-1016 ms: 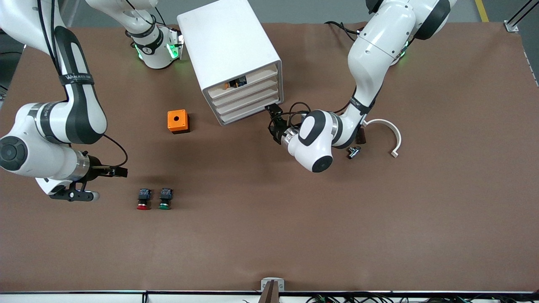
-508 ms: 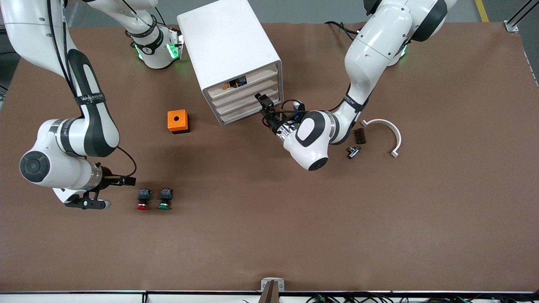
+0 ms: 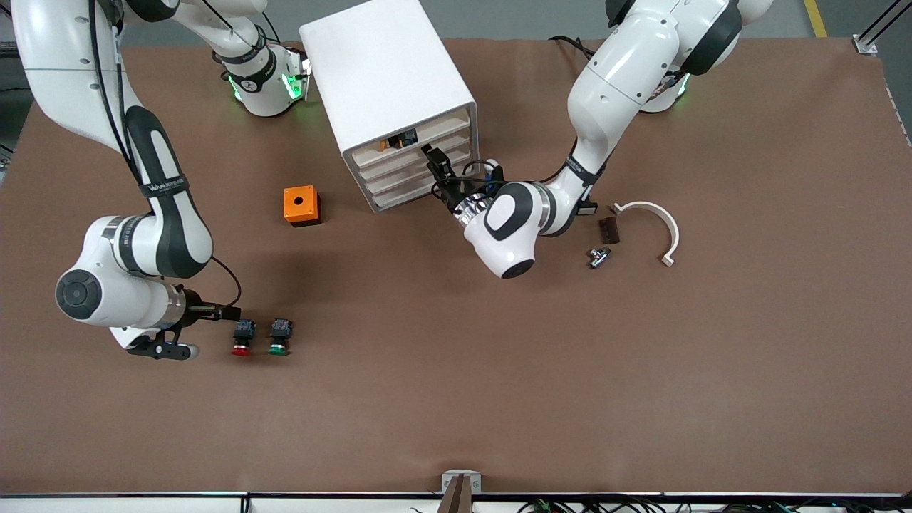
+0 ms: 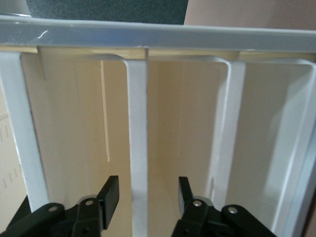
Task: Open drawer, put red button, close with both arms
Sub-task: 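Pull the drawer open with the left gripper while the right gripper lowers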
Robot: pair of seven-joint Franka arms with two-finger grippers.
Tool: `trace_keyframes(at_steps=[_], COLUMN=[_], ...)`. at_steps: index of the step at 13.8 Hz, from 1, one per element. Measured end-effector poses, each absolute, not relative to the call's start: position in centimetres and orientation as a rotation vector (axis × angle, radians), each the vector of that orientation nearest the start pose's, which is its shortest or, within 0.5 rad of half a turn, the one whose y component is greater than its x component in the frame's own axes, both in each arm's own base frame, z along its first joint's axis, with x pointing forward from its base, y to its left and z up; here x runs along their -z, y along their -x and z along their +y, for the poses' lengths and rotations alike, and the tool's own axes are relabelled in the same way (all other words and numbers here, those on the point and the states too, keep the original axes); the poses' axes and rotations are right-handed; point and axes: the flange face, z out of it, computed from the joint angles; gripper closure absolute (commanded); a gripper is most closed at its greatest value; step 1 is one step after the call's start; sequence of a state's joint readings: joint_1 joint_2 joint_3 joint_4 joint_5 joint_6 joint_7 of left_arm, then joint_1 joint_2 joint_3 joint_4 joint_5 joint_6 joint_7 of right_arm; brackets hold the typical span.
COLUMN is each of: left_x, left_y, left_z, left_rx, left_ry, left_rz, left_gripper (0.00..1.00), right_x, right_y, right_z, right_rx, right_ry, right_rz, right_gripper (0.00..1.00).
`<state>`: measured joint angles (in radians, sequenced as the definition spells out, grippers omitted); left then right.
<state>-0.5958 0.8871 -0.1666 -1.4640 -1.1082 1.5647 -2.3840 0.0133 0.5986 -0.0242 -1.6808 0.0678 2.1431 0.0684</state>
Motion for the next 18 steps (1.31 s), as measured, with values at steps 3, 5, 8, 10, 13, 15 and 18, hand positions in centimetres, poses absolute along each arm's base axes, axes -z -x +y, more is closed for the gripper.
trace_keyframes(at_steps=[3,5,8,10,13,15,18], left_x=[-18.1,-18.2,-18.8,-19.4,-19.4,-19.6,-20.4], left_y=[-42.8,-43.2,-45.8,-48.9,-51.9,-52.5,-54.8], left_z=[-51.3,-51.1,-49.4,-47.1,-43.9,-43.5,-42.0], left_rx=[-1.442,-1.447,-1.475,-1.526,-1.598,-1.628,-1.620], left_ry=[0.974,0.974,0.965,0.975,1.010,1.059,1.099], left_rz=[-1.779,-1.783,-1.826,-1.870,-1.909,-1.910,-1.971], left_gripper=[1.00,1.00,1.00,0.98,0.02,0.01,0.01], right_x=[-22.5,-21.0,-19.0,-18.9,-19.0,-19.1,-19.2], right_y=[-66.9,-67.1,-67.2,-67.3,-67.5,-67.6,-67.7], right_z=[-0.4,-0.5,-0.3,0.2,0.8,0.9,0.9], right_rx=[-0.170,-0.148,-0.129,-0.123,-0.117,-0.110,-0.106], right_ry=[3.096,3.098,3.097,3.093,3.092,3.090,3.089], right_rz=[0.186,0.188,0.192,0.185,0.174,0.175,0.177], right_gripper=[0.00,0.00,0.00,0.00,0.00,0.00,0.00])
